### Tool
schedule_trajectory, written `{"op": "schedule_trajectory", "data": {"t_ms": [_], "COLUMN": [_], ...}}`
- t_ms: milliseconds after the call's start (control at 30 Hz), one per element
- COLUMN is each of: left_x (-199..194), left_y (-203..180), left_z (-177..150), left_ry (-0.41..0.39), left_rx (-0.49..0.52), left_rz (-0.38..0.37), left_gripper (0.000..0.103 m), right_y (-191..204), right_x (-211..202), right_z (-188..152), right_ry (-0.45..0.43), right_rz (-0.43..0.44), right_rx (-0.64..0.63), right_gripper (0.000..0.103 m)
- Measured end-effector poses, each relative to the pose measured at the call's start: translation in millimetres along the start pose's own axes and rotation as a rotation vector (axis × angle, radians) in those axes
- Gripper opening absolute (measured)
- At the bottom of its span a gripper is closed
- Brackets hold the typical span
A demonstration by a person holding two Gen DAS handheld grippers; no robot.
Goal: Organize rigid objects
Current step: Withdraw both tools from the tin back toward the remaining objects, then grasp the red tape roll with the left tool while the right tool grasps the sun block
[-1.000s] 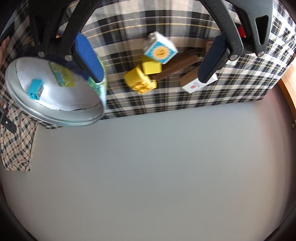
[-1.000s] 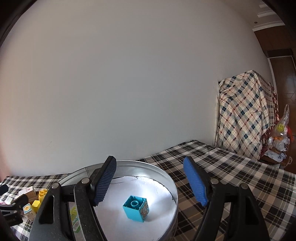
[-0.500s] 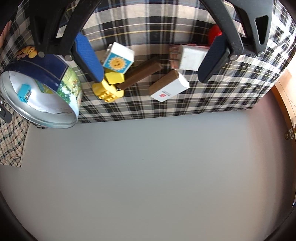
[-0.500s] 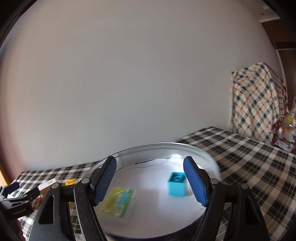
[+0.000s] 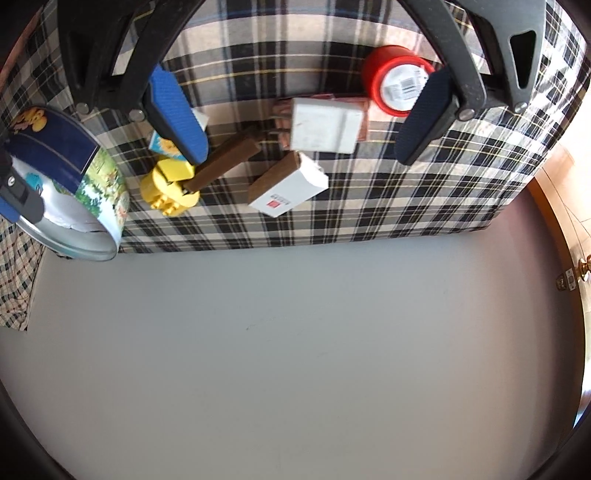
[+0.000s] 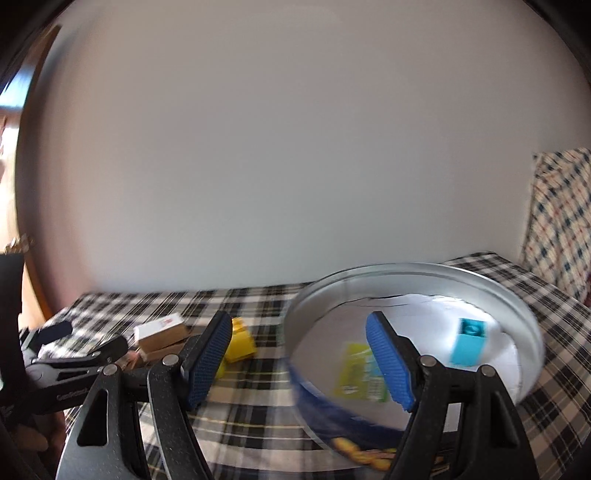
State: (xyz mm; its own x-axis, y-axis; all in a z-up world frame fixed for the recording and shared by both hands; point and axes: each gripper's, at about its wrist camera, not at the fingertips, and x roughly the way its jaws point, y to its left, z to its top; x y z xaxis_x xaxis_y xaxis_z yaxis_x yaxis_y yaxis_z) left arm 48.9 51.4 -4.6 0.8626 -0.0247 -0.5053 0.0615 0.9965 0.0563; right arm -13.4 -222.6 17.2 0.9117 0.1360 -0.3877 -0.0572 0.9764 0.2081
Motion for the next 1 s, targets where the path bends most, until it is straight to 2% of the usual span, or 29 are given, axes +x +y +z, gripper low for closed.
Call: {"op": "schedule_trajectory", "data": {"t_ms": [200, 300, 400, 533, 733, 900, 967, 1000], "left_x": [3, 7, 18, 25, 34, 43, 47, 51], "left_y": [37, 49, 60, 74, 77, 89, 96, 100], "left_z": [-5, -8, -15, -21, -24, -24, -25, -26], "left_ry": [0.057, 0.091, 0.179, 0.249, 0.289, 0.322, 0.339, 0.356], "left_rx": [-0.033, -0.013, 0.038, 0.010, -0.001, -0.065, -0.094, -0.117], "left_rz": [-0.009, -0.015, -0.037, -0.100, -0.081, -0.059, -0.049, -0.049], "left_gripper": [0.103, 0.103, 0.103, 0.103, 0.103, 0.102, 0.095, 0.091], "right_y": [29, 48, 66, 77, 88, 103, 108, 109], "right_x": [18, 31, 54, 84, 110, 126, 132, 131], "right_z": [-3, -6, -11, -20, -25, -33, -35, -35], "right_ry": [0.091, 0.161, 0.277, 0.419, 0.485, 0.566, 0.583, 0.579], "right_rz": [0.071, 0.112, 0.140, 0.184, 0.202, 0.229, 0.243, 0.236], "right_rx": [-0.049, -0.065, -0.114, -0.139, -0.117, -0.146, -0.156, -0.161], "right_gripper": [0.077, 0.077, 0.077, 0.077, 0.077, 0.077, 0.077, 0.073]}}
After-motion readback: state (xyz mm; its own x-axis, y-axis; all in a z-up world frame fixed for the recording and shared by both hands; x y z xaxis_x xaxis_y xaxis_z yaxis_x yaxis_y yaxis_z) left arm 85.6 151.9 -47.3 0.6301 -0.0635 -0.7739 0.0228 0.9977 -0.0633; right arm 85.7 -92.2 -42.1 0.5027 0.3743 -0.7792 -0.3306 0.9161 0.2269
